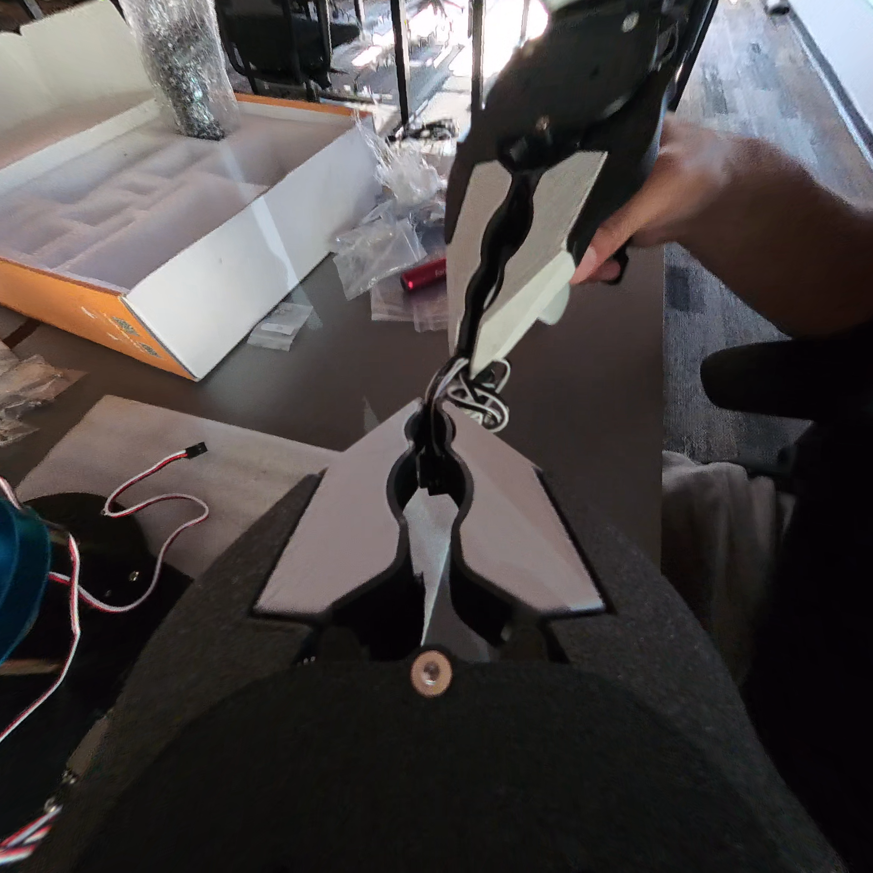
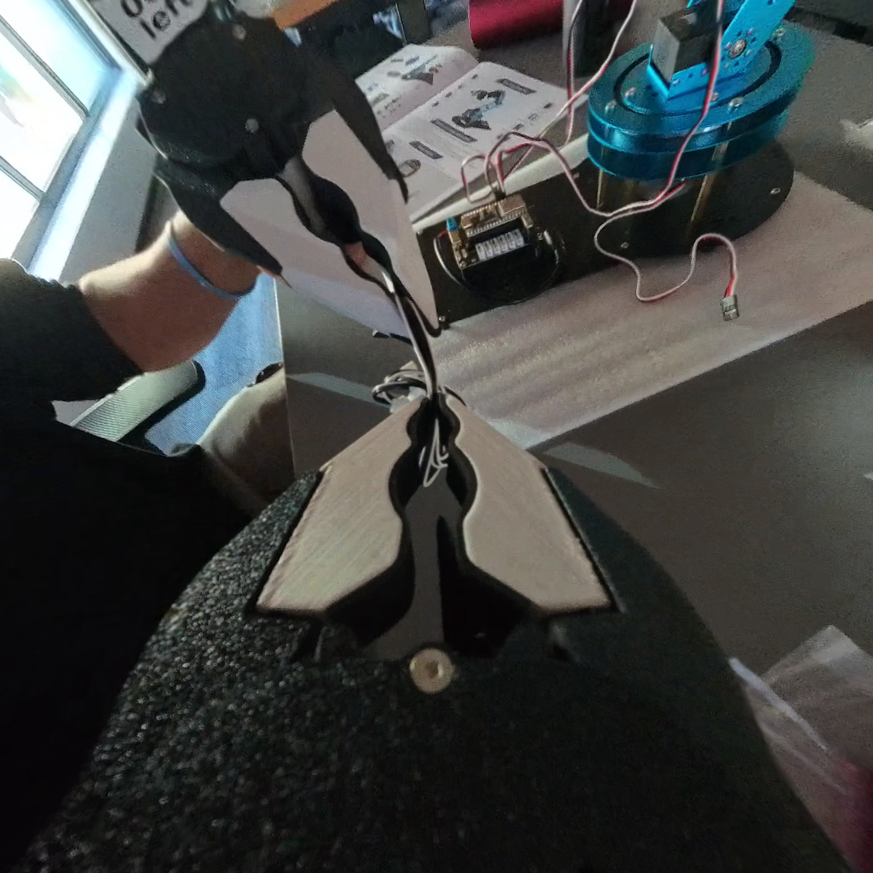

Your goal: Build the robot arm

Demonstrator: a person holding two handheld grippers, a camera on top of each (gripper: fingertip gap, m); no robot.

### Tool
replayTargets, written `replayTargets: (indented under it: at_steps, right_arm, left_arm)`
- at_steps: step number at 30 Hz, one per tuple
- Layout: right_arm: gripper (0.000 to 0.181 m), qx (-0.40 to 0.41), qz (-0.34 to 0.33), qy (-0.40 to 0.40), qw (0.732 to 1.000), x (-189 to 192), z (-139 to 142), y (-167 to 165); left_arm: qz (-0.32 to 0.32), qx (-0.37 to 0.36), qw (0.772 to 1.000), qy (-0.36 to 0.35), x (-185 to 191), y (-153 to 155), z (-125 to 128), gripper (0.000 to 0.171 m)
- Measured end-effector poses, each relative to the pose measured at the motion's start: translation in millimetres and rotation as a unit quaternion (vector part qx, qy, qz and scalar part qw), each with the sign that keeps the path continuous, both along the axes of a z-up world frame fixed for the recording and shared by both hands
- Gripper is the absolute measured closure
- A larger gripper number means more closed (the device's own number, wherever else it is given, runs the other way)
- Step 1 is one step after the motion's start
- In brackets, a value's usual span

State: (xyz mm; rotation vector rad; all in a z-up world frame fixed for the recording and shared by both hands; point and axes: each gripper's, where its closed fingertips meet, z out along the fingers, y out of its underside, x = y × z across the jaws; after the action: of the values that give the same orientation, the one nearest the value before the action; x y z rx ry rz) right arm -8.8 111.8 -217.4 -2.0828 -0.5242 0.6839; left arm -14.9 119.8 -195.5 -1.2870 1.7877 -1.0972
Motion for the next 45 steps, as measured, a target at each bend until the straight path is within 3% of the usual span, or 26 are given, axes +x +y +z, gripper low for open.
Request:
replayTargets:
  at_steps: [4,8,11,14,17,18,20,24,28,29,31,32,34,35,37,39,41,43,45]
  right_arm:
    - [0.178,0.049,0.018,-0.060,0.997,6,1,4]
    - [0.181,0.026,0.069,-0.172,0.982,11,-40,-10]
    - [0.181,0.003,0.062,-0.254,0.965,30,-66,-11]
    - [0.180,0.078,0.013,-0.139,0.987,19,-28,11]
    - [0.131,0.160,0.019,0.127,0.979,-19,39,22]
    - [0.131,0.148,0.025,0.176,0.973,-29,44,25]
    - [0.139,0.127,0.019,0.195,0.972,-42,35,34]
    - [0.177,0.083,0.107,0.247,0.959,-63,29,15]
    - [0.181,0.025,0.182,0.243,0.952,-68,16,-10]
    - [0.181,0.001,0.196,0.212,0.958,-69,4,-15]
    - [0.179,0.004,0.157,0.129,0.979,-55,-15,-4]
    - [0.174,0.012,0.142,0.113,0.983,-48,-15,0]
    - [0.138,0.035,0.113,0.124,0.985,-35,0,9]
    - [0.122,0.071,0.087,0.133,0.985,-25,13,17]
    - [0.110,0.174,0.058,0.139,0.973,-17,46,27]
    - [0.111,0.215,0.080,0.104,0.968,-34,57,32]
    - [0.116,0.202,0.129,0.066,0.969,-65,47,36]
    - [0.151,0.181,0.201,0.093,0.958,-90,44,24]
    - [0.169,0.158,0.251,0.147,0.943,-100,46,10]
  left_arm:
    - [0.027,-0.012,1.000,0.007,-7,10,-4,0.171]
    - [0.064,-0.113,0.991,-0.033,-16,31,14,0.171]
    - [0.088,-0.152,0.983,-0.058,-28,52,27,0.171]
    - [0.101,-0.183,0.976,-0.066,-30,59,33,0.171]
    - [0.102,-0.201,0.972,-0.073,-23,53,35,0.171]
    - [0.098,-0.208,0.970,-0.078,-21,50,36,0.171]
    - [0.091,-0.214,0.969,-0.083,-16,44,39,0.171]
    - [0.100,-0.184,0.974,-0.090,-20,48,42,0.170]
    - [0.108,-0.159,0.977,-0.094,-33,57,46,0.171]
    - [0.108,-0.151,0.978,-0.098,-34,57,48,0.171]
    - [0.105,-0.136,0.981,-0.091,-36,53,47,0.171]
    - [0.111,-0.124,0.982,-0.091,-36,54,46,0.171]
    - [0.105,-0.111,0.984,-0.090,-37,51,46,0.170]
    - [0.097,-0.111,0.985,-0.087,-38,47,47,0.170]
    - [0.086,-0.106,0.987,-0.085,-36,42,48,0.171]
    - [0.075,-0.104,0.988,-0.089,-32,35,53,0.171]
    - [0.071,-0.099,0.988,-0.094,-29,32,61,0.171]
    - [0.091,-0.076,0.988,-0.099,-30,40,70,0.170]
    - [0.118,-0.059,0.985,-0.110,-37,54,82,0.170]
